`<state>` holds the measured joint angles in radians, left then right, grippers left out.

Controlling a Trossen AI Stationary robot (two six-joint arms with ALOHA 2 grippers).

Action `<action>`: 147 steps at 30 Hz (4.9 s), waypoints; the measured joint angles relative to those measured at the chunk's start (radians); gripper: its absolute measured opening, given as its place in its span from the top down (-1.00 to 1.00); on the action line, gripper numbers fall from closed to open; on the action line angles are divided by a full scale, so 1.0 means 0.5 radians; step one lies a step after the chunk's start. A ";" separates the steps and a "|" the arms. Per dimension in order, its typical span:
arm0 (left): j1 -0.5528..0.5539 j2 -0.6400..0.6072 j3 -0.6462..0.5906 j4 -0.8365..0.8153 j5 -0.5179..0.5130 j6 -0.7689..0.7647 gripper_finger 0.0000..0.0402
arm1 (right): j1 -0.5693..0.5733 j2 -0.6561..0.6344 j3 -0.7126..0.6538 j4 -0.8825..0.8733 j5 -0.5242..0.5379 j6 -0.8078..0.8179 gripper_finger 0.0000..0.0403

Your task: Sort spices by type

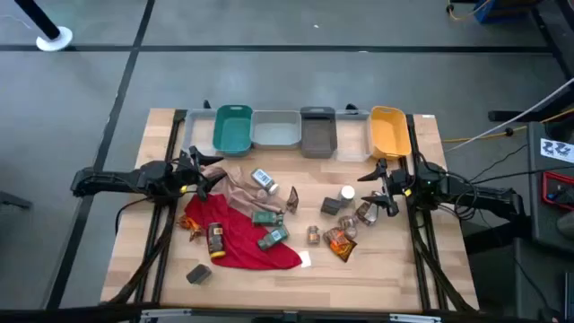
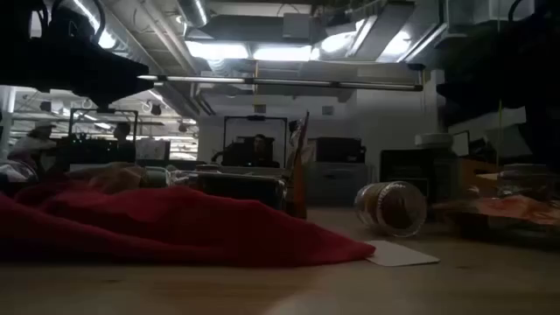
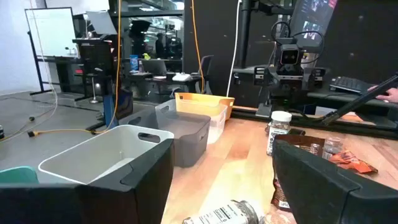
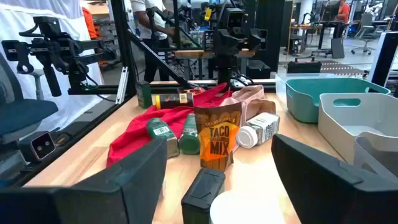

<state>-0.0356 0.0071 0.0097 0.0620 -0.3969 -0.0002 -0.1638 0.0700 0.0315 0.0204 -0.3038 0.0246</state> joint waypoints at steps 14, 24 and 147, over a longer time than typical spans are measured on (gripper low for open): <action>0.001 0.000 0.000 -0.001 0.000 0.000 -0.27 | 0.000 0.000 0.000 0.000 0.000 0.000 -0.44; 0.000 0.000 0.000 0.000 0.000 0.000 -0.27 | 0.001 0.000 0.000 0.000 0.000 0.000 -0.44; 0.001 0.001 0.000 0.000 0.000 -0.001 -0.27 | 0.013 2.103 1.507 -1.395 0.135 0.188 -0.44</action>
<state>-0.0353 0.0074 0.0097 0.0620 -0.3969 -0.0006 -0.1575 1.1216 0.7849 -0.6770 -0.2366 0.1184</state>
